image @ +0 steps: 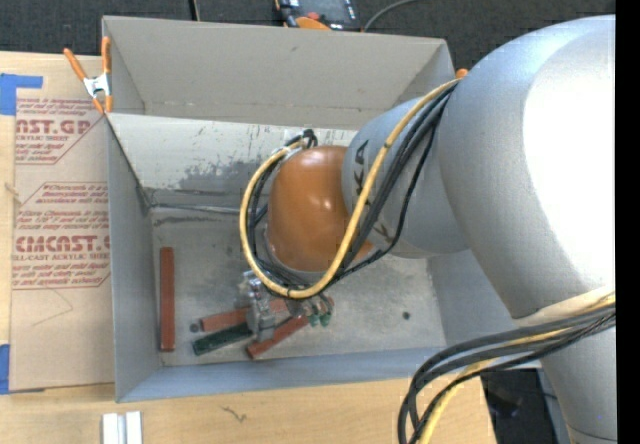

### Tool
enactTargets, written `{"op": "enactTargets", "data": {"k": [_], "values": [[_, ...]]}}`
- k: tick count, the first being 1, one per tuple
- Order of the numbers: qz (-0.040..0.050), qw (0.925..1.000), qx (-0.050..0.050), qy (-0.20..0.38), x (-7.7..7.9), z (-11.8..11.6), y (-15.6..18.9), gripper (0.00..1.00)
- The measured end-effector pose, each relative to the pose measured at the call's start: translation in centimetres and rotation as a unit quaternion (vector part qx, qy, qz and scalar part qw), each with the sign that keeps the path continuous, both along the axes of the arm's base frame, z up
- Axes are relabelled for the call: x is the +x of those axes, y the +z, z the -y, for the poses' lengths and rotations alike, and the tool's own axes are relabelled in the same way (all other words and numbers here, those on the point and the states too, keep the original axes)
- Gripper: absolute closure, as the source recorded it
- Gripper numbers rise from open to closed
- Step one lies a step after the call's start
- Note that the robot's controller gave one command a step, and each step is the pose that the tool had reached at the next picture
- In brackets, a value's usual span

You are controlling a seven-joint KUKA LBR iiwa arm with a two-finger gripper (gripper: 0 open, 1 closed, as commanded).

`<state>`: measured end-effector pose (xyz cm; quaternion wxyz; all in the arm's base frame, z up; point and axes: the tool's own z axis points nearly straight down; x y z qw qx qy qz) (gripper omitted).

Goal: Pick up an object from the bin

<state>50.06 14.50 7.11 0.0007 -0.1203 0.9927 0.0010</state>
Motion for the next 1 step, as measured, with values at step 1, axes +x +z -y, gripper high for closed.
{"op": "enactTargets", "data": {"k": [1], "values": [[0.0041, 0.9993, 0.000, 0.036, 0.98, -0.05, 13.80, 1.00]]}}
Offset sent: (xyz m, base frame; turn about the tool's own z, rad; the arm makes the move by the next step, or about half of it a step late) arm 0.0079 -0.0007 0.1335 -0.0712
